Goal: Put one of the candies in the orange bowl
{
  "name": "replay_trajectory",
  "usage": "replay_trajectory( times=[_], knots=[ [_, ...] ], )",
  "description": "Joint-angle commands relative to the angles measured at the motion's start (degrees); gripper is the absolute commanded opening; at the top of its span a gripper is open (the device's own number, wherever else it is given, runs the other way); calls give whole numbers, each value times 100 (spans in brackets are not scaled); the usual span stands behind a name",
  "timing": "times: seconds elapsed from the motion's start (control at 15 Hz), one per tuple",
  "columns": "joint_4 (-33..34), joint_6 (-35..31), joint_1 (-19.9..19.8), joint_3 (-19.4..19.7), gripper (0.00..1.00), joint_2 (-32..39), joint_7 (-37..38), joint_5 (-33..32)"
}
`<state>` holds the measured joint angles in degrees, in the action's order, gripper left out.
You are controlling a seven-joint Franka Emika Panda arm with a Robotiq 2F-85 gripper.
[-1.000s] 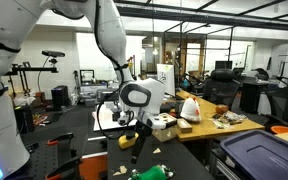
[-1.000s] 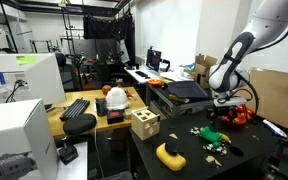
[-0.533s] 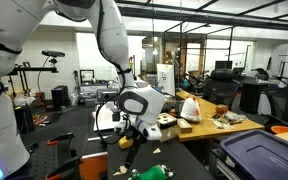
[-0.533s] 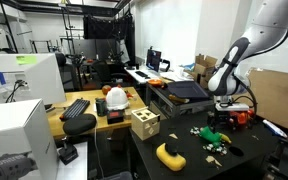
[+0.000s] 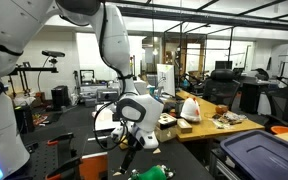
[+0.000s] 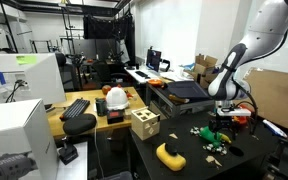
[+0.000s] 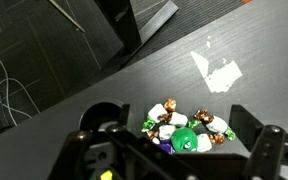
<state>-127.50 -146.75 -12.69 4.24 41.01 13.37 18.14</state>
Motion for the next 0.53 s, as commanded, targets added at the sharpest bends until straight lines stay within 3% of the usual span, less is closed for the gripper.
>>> replay_trajectory(
  times=[0.0, 0.47],
  knots=[
    [204, 46, 55, 121, 100, 220, 175, 113],
    [471, -136, 219, 229, 100, 489, 740, 202]
  ],
)
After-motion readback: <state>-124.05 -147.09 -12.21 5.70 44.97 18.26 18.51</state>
